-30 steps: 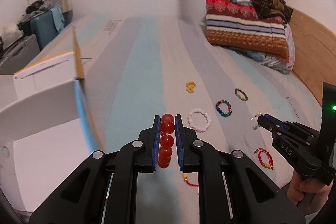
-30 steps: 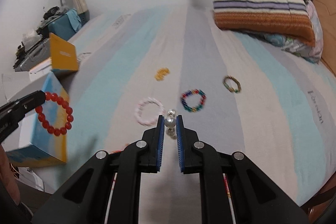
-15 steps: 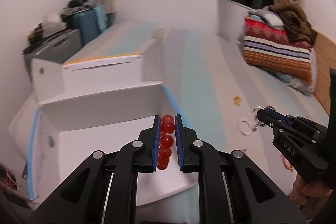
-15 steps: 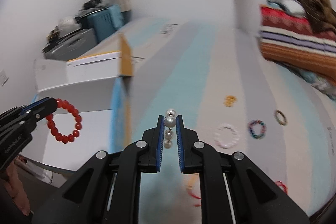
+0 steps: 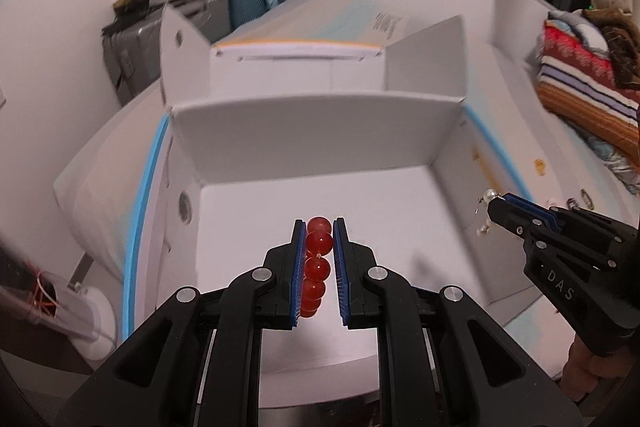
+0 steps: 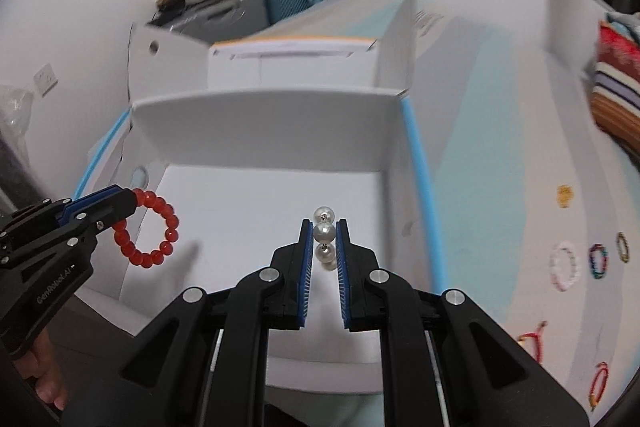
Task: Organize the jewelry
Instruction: 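Carry both items into the white box and open both tools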
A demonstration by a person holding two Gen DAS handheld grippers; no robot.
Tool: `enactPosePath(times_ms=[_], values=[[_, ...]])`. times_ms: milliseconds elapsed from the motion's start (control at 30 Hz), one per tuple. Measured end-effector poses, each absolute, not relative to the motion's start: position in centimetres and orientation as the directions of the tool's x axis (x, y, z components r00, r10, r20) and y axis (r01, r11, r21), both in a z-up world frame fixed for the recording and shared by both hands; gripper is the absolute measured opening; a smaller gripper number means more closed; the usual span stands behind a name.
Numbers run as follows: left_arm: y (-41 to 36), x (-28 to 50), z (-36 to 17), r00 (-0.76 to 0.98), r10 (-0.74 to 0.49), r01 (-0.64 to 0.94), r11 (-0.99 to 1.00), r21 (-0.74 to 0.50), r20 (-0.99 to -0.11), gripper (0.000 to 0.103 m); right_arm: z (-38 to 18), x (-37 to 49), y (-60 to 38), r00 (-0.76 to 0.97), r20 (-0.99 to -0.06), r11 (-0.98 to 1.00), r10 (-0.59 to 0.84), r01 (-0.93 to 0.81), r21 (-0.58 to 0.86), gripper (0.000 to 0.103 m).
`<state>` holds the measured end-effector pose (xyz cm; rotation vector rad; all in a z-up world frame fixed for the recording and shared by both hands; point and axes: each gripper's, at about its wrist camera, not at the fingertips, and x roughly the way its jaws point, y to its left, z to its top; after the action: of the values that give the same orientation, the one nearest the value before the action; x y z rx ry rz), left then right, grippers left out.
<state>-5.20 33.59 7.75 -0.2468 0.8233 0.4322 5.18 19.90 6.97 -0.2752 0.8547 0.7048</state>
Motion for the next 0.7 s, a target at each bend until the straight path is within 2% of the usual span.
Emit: enactPosePath(times_ms=[267, 633, 700], values=[[35.2, -4.8, 4.8, 0.549, 0.266, -0.490, 0.870, -0.048, -0.792, 0.013, 3.7, 5.9, 22.2, 0.393, -0.833, 0.758, 0.390, -0.650, 0.049, 0.011], [35.7, -4.4, 3.5, 0.515, 0.268, -0.509, 0.860, -0.039, -0.814, 0.014, 2.7, 5.7, 22.8, 0.381, -0.849, 0.753, 0.367, -0.657, 0.031, 0.012], [35.6, -4.9, 4.1, 0.528, 0.285, -0.520, 0.853, -0.039, -0.800, 0.016, 2.8, 5.4, 22.9, 0.372, -0.849, 0.748, 0.376, -0.663, 0.041, 0.029]])
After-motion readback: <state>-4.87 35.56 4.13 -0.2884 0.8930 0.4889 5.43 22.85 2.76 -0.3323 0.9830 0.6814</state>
